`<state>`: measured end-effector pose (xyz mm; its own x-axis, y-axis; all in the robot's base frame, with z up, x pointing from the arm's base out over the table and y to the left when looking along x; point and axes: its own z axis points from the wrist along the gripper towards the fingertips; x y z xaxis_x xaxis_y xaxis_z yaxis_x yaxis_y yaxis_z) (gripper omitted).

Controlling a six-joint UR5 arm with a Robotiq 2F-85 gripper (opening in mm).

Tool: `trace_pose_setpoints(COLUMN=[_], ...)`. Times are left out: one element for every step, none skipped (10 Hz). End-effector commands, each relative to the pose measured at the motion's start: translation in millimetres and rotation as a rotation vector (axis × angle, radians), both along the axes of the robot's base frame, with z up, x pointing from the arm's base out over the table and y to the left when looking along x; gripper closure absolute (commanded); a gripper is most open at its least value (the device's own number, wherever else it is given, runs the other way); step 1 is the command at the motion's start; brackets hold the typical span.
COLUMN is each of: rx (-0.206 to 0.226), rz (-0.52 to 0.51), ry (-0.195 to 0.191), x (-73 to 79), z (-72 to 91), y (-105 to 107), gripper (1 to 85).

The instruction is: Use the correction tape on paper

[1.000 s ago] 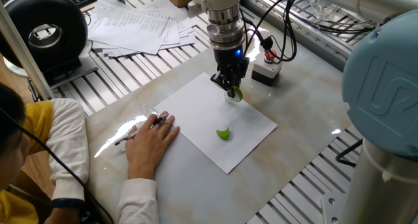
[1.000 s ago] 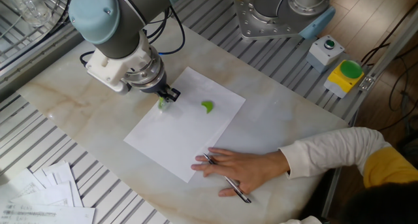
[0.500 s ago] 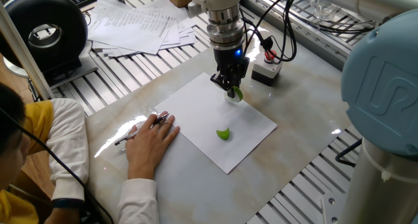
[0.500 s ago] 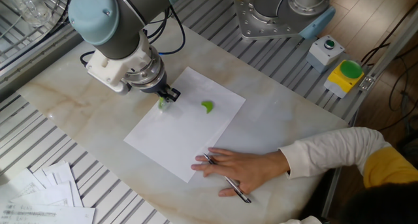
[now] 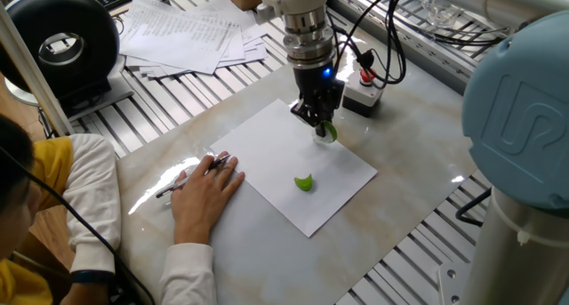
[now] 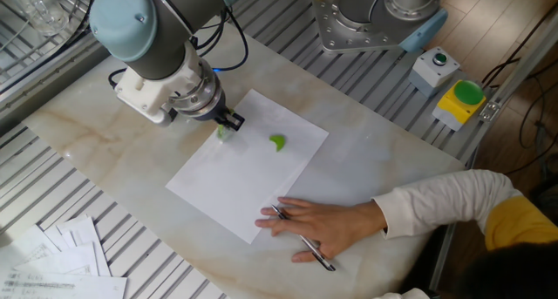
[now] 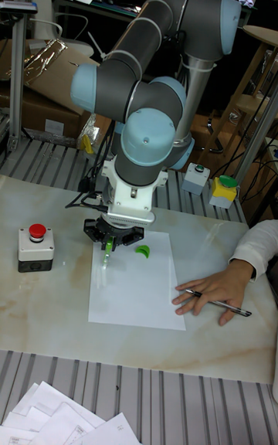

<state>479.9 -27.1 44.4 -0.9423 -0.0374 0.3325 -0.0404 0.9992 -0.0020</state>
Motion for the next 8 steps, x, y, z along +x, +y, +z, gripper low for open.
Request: trace_pose_setpoints(rx=[-0.023,-0.028,-0.017,0.019,0.041,0.066,0.086,0.089], rz=[0.01,0.009,-0.008,-0.048,-0.077,-0.099,-0.112,-0.087], ry=[0.014,0.018,-0.007,-0.076,-0.164,-0.227,-0.289,-0.342], x=[3.2,8.8,22.4,49.0,79.1,101.3,123.3,140.6], z=[9.8,18.0,23.0,25.1,27.3,30.2,32.0,34.0], y=[-5,-4,3,22,39,57,71,78], gripper=[84.7,84.7,84.7,84.7,84.7,84.7,84.7,84.7])
